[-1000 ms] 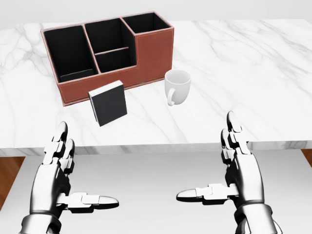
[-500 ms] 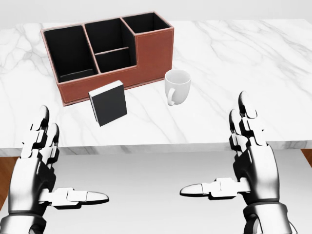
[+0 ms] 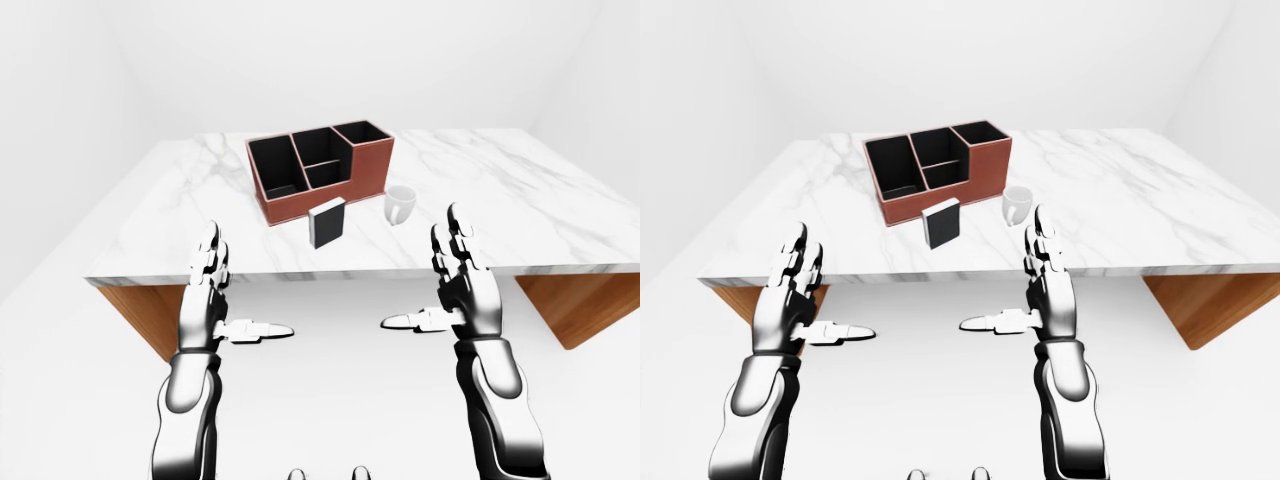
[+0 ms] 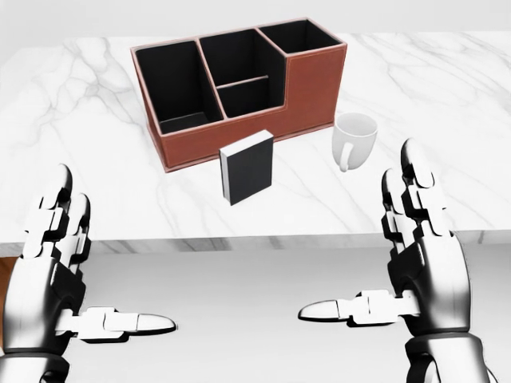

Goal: Pick up the book and place it in the front compartment of the caddy.

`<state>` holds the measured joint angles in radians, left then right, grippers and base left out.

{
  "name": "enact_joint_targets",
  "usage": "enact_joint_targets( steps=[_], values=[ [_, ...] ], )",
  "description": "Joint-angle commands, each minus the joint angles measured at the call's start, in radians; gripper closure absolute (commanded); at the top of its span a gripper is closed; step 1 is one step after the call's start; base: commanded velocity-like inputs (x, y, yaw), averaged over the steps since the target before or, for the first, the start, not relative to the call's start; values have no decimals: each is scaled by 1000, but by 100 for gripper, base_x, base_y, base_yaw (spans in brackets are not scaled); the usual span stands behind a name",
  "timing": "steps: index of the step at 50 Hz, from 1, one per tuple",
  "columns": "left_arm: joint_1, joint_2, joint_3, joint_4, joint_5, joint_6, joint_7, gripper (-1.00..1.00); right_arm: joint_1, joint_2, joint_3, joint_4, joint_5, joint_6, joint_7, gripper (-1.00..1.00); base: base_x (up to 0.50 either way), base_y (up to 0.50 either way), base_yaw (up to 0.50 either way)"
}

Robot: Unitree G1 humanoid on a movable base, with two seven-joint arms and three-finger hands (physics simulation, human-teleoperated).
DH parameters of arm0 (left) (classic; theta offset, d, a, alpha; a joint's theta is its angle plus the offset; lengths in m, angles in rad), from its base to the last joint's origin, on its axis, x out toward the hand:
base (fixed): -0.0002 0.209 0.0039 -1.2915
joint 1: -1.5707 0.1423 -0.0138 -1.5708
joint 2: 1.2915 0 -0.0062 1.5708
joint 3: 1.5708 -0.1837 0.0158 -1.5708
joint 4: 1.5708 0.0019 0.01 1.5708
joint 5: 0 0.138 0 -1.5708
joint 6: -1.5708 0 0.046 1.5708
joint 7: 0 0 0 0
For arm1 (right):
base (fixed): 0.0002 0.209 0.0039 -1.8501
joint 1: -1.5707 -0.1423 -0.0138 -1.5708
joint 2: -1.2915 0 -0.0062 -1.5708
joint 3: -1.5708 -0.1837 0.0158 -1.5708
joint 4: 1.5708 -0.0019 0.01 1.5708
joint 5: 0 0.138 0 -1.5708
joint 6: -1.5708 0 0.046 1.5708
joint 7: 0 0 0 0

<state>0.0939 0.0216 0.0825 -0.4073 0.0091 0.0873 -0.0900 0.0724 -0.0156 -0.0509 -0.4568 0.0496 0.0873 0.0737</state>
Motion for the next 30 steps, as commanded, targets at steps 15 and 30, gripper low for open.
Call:
enact_joint_targets(
  steps=[15, 30],
  values=[
    [5, -1, -4, -6, 0, 0, -1, -100, 15, 2, 14, -37, -8, 0, 17, -100, 9, 7, 0],
    [9, -2, -6, -34, -2, 0, -3, -100, 7, 0, 11, -27, -11, 0, 18, -100, 50, 0, 0]
  ],
)
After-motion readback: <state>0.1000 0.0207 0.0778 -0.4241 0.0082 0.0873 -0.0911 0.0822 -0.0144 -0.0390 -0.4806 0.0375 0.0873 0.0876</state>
